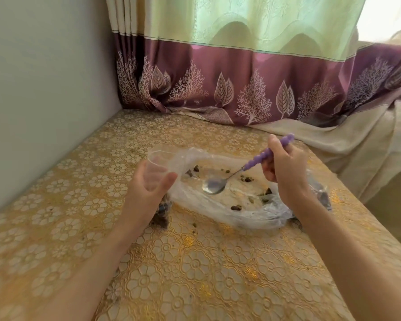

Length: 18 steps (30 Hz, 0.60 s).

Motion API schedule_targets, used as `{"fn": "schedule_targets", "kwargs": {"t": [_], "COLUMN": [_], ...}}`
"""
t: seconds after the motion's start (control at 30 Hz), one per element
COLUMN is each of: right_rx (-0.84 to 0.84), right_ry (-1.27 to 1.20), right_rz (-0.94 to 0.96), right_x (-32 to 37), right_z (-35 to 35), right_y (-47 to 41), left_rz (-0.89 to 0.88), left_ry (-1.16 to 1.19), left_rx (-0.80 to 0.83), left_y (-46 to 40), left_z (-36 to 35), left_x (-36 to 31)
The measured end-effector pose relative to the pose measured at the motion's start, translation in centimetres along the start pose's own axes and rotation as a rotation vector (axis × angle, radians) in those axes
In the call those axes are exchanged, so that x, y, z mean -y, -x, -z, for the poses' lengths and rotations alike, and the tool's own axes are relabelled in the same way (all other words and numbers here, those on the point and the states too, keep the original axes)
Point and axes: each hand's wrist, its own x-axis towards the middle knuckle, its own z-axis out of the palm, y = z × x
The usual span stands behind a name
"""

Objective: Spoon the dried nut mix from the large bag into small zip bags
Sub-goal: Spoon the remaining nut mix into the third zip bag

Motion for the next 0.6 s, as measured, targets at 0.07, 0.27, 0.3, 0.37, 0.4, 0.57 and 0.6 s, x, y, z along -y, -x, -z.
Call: {"fn": "schedule_targets", "kwargs": {"t": [0.07,0.27,0.3,0.37,0.4,0.57,0.6], "right_rx": [0.047,0.097,0.104,0.107,0.109,0.125,0.123], "right_ry": [0.109,0.336,0.334,0.324,0.317,0.277,0.27], "right_rz": [0.042,0.159,0.152,0.147,0.145,0.132,0.125], "right_x": [-1.2,-2.4,-2.6,-2.9,-3.0,-3.6,-3.7], "right_z": [0.2,-0.9,-1.0,-1.0,-1.0,-0.9,-1.0], "right_y": [1.7,3.6,3.7,3.8,3.8,4.2,4.3], "left_rz": [-0.005,0.01,0.01,0.013,0.012,-0.002,-0.006], "left_ry": [-0.001,0.006,0.005,0.011,0.016,0.021,0.024], "left_rx": [-0.005,-0.021,-0.021,-0.021,-0.02,-0.013,-0.012], "left_y": [0.0,0.1,0.1,0.1,0.1,0.1,0.1], "left_z": [-0.1,0.0,0.0,0.0,0.0,-0.1,-0.1], "left_x": [-0.1,0.1,0.1,0.0,0.0,0.0,0.0]}}
